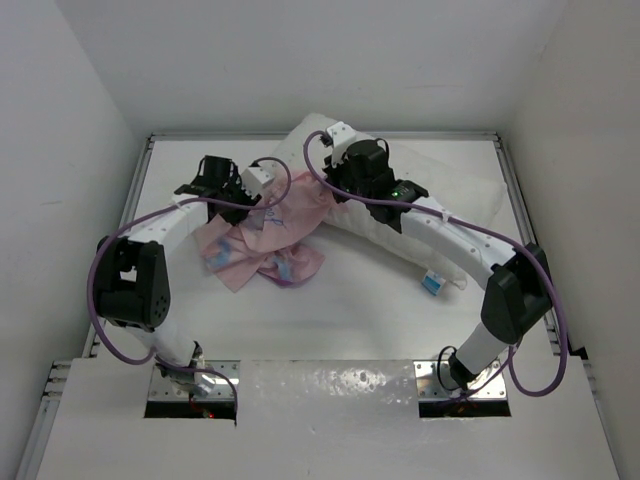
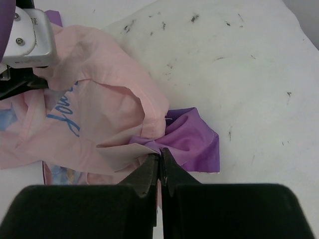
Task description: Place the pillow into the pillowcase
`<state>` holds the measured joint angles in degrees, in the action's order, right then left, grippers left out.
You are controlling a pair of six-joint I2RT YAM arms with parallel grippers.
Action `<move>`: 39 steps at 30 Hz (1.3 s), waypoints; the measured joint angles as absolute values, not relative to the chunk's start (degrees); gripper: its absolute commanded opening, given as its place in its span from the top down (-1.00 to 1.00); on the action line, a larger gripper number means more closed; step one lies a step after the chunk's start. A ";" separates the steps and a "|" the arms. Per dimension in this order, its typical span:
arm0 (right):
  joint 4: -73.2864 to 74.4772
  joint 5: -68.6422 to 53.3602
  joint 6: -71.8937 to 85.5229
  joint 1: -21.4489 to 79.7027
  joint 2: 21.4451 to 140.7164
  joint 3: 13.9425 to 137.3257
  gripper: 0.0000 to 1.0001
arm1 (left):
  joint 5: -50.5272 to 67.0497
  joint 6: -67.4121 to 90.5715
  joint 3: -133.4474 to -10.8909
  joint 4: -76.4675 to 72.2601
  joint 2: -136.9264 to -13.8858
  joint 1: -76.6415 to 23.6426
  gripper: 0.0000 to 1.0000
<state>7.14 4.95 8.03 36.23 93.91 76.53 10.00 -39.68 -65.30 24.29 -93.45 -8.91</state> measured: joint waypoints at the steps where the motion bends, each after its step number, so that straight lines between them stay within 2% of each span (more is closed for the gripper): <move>1: 7.16 4.95 8.03 36.23 93.91 76.51 1.00 | 9.58 -39.42 -65.30 23.94 -93.45 -8.91 0.14; 2: 7.14 4.95 8.03 36.23 93.91 76.51 1.00 | 9.19 -39.18 -65.25 23.55 -93.45 -8.91 0.05; 4: 7.07 4.95 8.01 36.23 93.89 76.51 1.00 | 8.62 -38.70 -65.19 22.81 -93.45 -8.91 0.03; 6: 7.05 4.95 8.01 36.23 93.86 76.49 1.00 | 7.86 -38.39 -65.12 21.98 -93.62 -8.91 0.14; 7: 7.01 4.95 8.01 36.23 93.80 76.44 1.00 | 7.51 -38.15 -65.12 21.50 -93.82 -8.91 0.30; 8: 6.94 4.95 8.01 36.23 93.71 76.38 1.00 | 6.92 -37.80 -65.12 20.97 -94.15 -8.91 0.85; 9: 6.87 4.95 8.01 36.23 93.69 76.31 1.00 | 6.37 -37.26 -65.12 20.58 -94.54 -8.91 1.00; 16: 7.40 4.64 7.97 36.23 93.80 76.86 1.00 | 5.91 -35.62 -70.41 26.41 -94.96 -7.44 1.00; 20: 9.37 2.52 8.36 36.23 98.15 85.32 1.00 | 6.02 -33.34 -79.05 30.55 -90.48 -2.55 1.00; 21: 9.41 1.87 8.69 36.23 100.20 88.88 0.92 | 5.45 -32.82 -81.43 31.22 -89.21 -1.17 1.00; 22: 9.82 1.06 8.99 36.23 102.35 92.73 0.65 | 5.02 -32.32 -83.88 31.55 -87.68 0.56 1.00; 23: 10.04 0.75 9.34 36.23 104.18 95.92 0.25 | 4.40 -31.99 -85.58 31.68 -86.26 1.76 1.00; 24: 11.77 0.89 9.26 36.23 106.43 100.36 -0.58 | 3.55 -31.62 -86.94 31.90 -84.71 2.90 1.00; 26: 13.78 2.48 7.84 36.23 109.47 106.67 -0.91 | 2.07 -31.14 -88.14 32.56 -81.97 4.45 1.00; 27: 15.07 3.36 7.01 36.25 109.93 108.18 -0.98 | 1.58 -30.89 -88.16 32.99 -80.88 4.62 1.00; 30: 17.52 7.53 2.11 36.16 108.97 107.50 -0.98 | 0.58 -29.93 -88.14 34.98 -79.50 4.43 1.00; 39: 22.90 15.40 -7.66 33.45 107.02 90.91 -0.98 | -8.36 -27.97 -86.19 36.73 -82.48 4.69 1.00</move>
<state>22.90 15.40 -7.66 33.45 107.02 90.91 -8.36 -27.97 -86.19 36.73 -82.48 4.69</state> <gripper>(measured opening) 0.986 0.006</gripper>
